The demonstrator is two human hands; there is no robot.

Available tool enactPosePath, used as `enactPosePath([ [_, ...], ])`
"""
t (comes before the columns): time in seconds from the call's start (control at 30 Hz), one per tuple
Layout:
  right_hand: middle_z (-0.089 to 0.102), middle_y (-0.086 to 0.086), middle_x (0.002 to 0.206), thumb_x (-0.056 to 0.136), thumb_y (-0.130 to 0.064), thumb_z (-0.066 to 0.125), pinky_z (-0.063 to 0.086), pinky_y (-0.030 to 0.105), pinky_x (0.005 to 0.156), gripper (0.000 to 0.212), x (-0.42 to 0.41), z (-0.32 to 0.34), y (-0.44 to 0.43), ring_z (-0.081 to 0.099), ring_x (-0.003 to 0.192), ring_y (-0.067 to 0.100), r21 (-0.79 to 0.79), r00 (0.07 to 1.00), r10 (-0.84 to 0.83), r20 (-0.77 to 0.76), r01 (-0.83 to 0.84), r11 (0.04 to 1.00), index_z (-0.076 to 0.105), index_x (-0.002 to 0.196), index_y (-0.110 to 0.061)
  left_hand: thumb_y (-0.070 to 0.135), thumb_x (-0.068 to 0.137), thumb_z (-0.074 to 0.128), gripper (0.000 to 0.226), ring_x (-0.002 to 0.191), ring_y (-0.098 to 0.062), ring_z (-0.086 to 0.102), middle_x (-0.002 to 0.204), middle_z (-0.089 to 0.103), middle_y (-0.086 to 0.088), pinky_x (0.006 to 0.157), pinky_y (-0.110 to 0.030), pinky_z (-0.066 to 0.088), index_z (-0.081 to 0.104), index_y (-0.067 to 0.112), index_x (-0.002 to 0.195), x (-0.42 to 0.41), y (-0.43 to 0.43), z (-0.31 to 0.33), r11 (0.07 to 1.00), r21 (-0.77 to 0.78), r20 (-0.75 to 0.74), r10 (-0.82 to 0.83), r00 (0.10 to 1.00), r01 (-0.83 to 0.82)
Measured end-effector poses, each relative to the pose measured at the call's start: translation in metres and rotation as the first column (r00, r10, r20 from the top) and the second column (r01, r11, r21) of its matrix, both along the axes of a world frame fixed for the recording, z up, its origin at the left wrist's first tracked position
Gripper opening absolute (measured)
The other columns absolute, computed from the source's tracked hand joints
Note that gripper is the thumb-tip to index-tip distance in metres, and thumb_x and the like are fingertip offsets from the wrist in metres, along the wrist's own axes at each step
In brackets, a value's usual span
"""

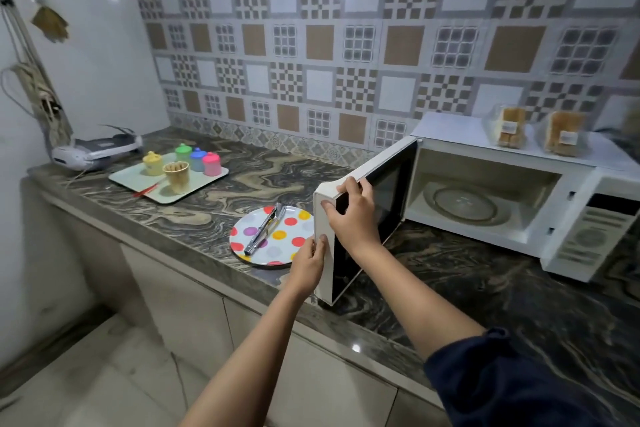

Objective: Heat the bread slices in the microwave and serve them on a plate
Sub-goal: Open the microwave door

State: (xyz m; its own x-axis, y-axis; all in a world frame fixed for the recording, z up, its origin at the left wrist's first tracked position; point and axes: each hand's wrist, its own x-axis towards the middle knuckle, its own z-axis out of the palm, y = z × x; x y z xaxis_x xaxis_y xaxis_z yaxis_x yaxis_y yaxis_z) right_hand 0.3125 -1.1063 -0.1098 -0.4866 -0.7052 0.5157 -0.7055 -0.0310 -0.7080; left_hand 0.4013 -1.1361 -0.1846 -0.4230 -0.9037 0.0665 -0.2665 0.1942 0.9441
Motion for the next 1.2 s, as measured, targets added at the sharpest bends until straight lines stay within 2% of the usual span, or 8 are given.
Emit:
enactPosePath([
  [0.23,0.046,0.017,0.126,0.082,-0.023,0.066,0.043,0.037,0.090,0.028,-0.004,0.000,0.005,0.050,0.109,0.035,0.013,0.999,0.012,-0.029,-0.012,1.000,0.051,0.098,-0.007,0.032,0.101,0.033,0.028,0.065,-0.009,0.039,0.073,0.041,0.005,0.053,-0.009,0.033,0.042,0.015,0.081,-0.007,0.016,0.002,0.996,-0.040,-0.053,0.083,0.995,-0.086],
  [0.43,0.051,0.012,0.118,0.083,-0.011,0.063,0.033,0.022,0.083,0.020,-0.005,0.011,0.015,0.050,0.107,0.024,0.048,0.997,0.057,0.056,-0.060,0.997,0.055,0.100,-0.003,0.029,0.098,0.043,0.024,0.067,-0.014,0.045,0.074,0.049,0.001,0.055,-0.024,0.030,0.045,0.016,0.078,-0.004,0.016,0.019,0.992,-0.068,-0.034,0.105,0.994,-0.107],
  [0.5,0.056,0.009,0.118,0.084,-0.010,0.060,0.034,0.019,0.089,0.018,-0.009,0.016,0.020,0.051,0.109,0.020,0.069,0.991,0.079,0.110,-0.087,0.994,0.060,0.102,-0.005,0.021,0.096,0.046,0.014,0.084,-0.018,0.055,0.089,0.060,-0.002,0.065,-0.026,0.038,0.057,0.012,0.094,-0.001,0.014,0.030,0.988,-0.099,-0.083,0.109,0.991,-0.117],
  [0.57,0.062,0.006,0.115,0.086,-0.010,0.060,0.039,0.024,0.099,0.017,-0.017,0.024,0.028,0.054,0.110,0.017,0.097,0.976,0.122,0.182,-0.141,0.985,0.064,0.102,-0.008,0.014,0.093,0.048,0.026,0.103,-0.019,0.057,0.111,0.063,-0.005,0.084,-0.031,0.045,0.059,0.007,0.115,0.002,0.012,0.049,0.982,-0.123,-0.136,0.124,0.983,-0.141],
  [0.7,0.062,0.002,0.119,0.088,-0.013,0.058,0.039,0.025,0.095,0.018,-0.044,0.049,0.046,0.053,0.116,0.015,0.147,0.957,0.185,0.224,-0.221,0.964,0.064,0.103,-0.018,0.005,0.092,0.047,0.038,0.120,-0.020,0.053,0.130,0.057,-0.009,0.102,-0.028,0.040,0.052,0.004,0.129,-0.001,0.007,0.106,0.966,-0.198,-0.264,0.112,0.958,-0.167],
  [0.8,0.059,0.001,0.123,0.088,-0.012,0.056,0.039,0.030,0.100,0.020,-0.071,0.073,0.057,0.049,0.121,0.015,0.130,0.963,0.162,0.214,-0.192,0.973,0.061,0.100,-0.027,0.005,0.092,0.046,0.039,0.122,-0.019,0.051,0.133,0.055,-0.006,0.105,-0.029,0.038,0.051,0.008,0.131,-0.019,0.006,0.151,0.935,-0.321,-0.263,0.068,0.963,-0.153],
  [0.93,0.058,0.002,0.113,0.089,-0.009,0.055,0.038,0.025,0.091,0.021,-0.117,0.101,0.075,0.050,0.116,0.016,0.090,0.970,0.093,0.226,-0.116,0.989,0.061,0.107,-0.018,0.006,0.092,0.047,0.041,0.127,-0.018,0.046,0.137,0.052,-0.005,0.108,-0.030,0.034,0.048,0.010,0.133,-0.074,0.007,0.184,0.923,-0.376,-0.238,-0.006,0.971,-0.087],
  [1.2,0.055,0.006,0.127,0.091,-0.014,0.055,0.040,0.028,0.092,0.026,-0.255,0.128,0.110,0.049,0.121,0.019,0.131,0.984,-0.131,0.124,0.115,0.985,0.059,0.117,-0.014,0.009,0.091,0.046,0.045,0.129,-0.022,0.044,0.141,0.047,-0.008,0.102,-0.028,0.033,0.044,0.008,0.136,-0.227,0.008,0.204,0.933,-0.340,-0.168,-0.183,0.969,0.117],
])
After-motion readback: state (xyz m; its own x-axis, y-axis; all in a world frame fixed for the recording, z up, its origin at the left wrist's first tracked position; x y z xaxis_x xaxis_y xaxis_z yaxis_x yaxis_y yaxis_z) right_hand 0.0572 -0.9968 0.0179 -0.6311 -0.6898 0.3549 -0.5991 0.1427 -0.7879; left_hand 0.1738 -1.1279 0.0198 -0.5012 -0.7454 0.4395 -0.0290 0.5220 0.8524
